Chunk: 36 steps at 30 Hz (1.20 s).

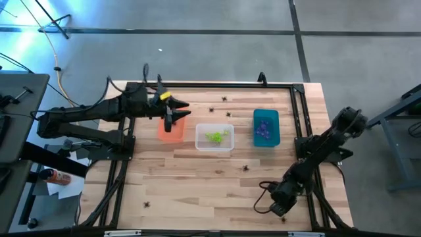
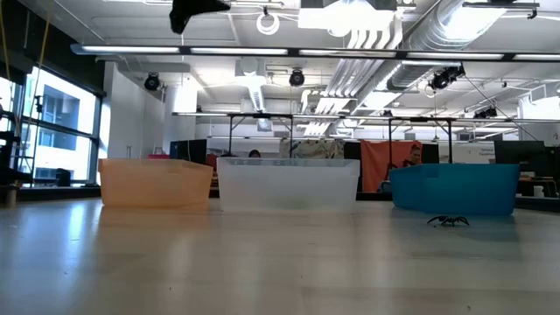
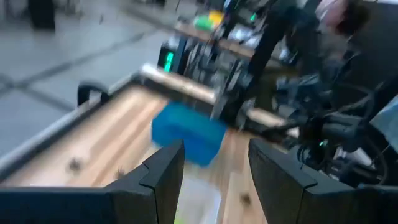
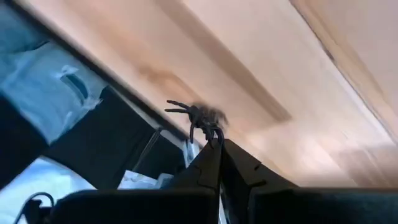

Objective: Sort Halloween decoration
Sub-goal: Put the black spider toy into the orange bin

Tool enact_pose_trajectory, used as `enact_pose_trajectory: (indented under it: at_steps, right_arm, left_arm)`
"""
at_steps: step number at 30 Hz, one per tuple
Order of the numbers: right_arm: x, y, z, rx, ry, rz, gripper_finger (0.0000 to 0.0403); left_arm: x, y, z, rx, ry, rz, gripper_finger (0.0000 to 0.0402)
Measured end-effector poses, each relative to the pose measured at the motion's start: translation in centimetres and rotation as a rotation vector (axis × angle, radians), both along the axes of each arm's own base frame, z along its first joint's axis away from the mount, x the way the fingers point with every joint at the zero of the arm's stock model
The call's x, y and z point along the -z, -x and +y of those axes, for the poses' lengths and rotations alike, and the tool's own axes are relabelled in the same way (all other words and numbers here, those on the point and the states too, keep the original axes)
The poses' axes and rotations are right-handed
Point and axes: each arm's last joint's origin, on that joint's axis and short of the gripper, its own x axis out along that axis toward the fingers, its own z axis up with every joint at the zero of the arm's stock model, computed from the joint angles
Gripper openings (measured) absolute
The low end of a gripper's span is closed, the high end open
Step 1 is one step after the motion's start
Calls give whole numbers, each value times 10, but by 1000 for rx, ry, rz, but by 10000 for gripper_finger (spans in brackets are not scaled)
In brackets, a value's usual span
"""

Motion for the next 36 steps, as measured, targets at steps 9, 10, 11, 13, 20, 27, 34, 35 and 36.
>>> enact_pose_trajectory:
  at_steps: [9, 10, 11, 13, 20, 27, 34, 35, 36]
  right_arm:
    - [-57, 16, -54, 127, 191, -276, 1]
    - [-63, 15, -60, 139, 222, -364, 1]
    - [-70, 12, -66, 145, 252, -470, 0]
    - [-81, 5, -77, 145, 318, -668, 0]
    - [-101, -39, -129, 103, 605, -1085, 0]
    - [-117, -83, -184, 204, 809, -1374, 0]
    - [-131, -133, -210, 84, 888, -1349, 0]
    - [-135, -143, -212, 75, 910, -1353, 0]
    - [-139, -151, -216, 70, 932, -1355, 0]
  left_arm:
    - [-3, 4, 10, -32, -72, 9, 168]
    - [-2, 4, 11, -39, -71, 16, 168]
    - [-2, 4, 12, -44, -70, 23, 168]
    - [-2, 5, 14, -53, -66, 23, 168]
    - [-2, 5, 13, -39, -12, 4, 168]
    - [-2, 5, 11, 56, -11, 3, 168]
    - [-3, 9, 10, 116, -182, 37, 168]
    - [-2, 9, 12, 114, -228, 54, 168]
    - [0, 7, 13, 117, -270, 68, 168]
